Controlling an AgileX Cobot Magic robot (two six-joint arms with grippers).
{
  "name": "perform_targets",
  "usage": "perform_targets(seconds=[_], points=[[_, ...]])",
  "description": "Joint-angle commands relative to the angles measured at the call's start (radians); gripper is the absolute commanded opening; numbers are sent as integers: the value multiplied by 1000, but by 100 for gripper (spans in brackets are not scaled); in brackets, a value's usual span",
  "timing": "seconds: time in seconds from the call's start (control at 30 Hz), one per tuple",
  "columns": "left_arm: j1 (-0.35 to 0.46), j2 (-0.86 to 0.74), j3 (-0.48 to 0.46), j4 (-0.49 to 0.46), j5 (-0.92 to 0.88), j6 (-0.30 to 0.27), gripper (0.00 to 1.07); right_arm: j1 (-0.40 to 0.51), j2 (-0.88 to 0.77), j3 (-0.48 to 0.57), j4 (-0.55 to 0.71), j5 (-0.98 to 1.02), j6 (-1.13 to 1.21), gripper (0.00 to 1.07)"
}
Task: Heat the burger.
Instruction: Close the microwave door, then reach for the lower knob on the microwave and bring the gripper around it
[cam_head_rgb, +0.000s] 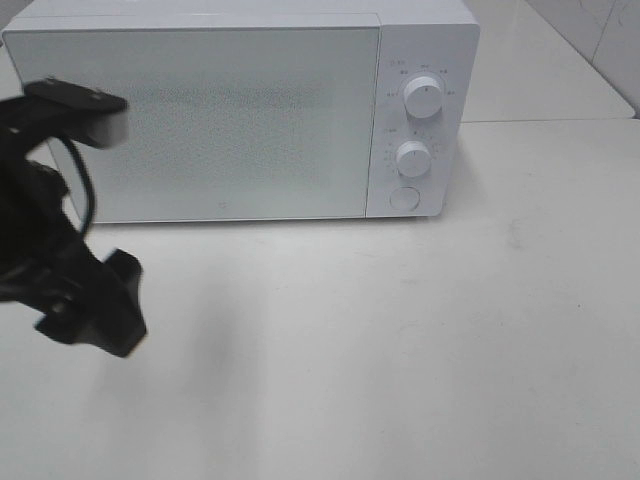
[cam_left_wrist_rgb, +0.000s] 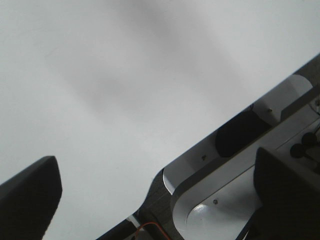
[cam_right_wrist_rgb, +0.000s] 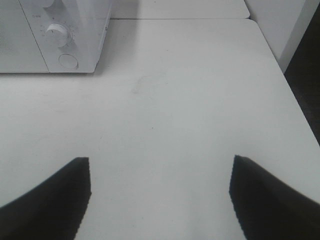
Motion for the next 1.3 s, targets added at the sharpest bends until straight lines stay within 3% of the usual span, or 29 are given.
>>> perform_targets(seconds=[0.03,0.07,0.1,0.13,0.17,0.23,0.27,0.3,0.37,0.4,0.47,0.57,1.0,1.3], points=[[81,-60,-2,5,48,-9,98,-5,-28,2,-1,-9,11,75],[117,-79,-2,5,61,-9,98,-5,-28,2,-1,-9,11,75],[214,-121,-2,3,103,-9,98,-5,-28,2,-1,-9,11,75],[214,-121,-2,3,103,-9,98,-5,-28,2,-1,-9,11,75],[316,-167,-2,3,149,-9,98,-5,-28,2,-1,-9,11,75],[357,-189,-2,3,167,-9,98,-5,-28,2,-1,-9,11,75],[453,-234,-2,6,209,-3,98,-5,-28,2,-1,-9,11,75],[453,-234,-2,6,209,-3,98,-5,-28,2,-1,-9,11,75],[565,-296,-2,12,258,18,98,-5,-28,2,-1,-9,11,75],[565,-296,-2,12,258,18,98,-5,-28,2,-1,-9,11,75],[654,-376,-2,17,291,29,98,-5,-28,2,-1,-9,11,75],[697,-460,-2,17,299,25,98,-5,-28,2,-1,-9,11,75],[695,-835,29,18,298,26,98,-5,-28,2,-1,-9,11,75],[695,-1052,248,22,263,39,98,-5,-28,2,-1,-9,11,75]])
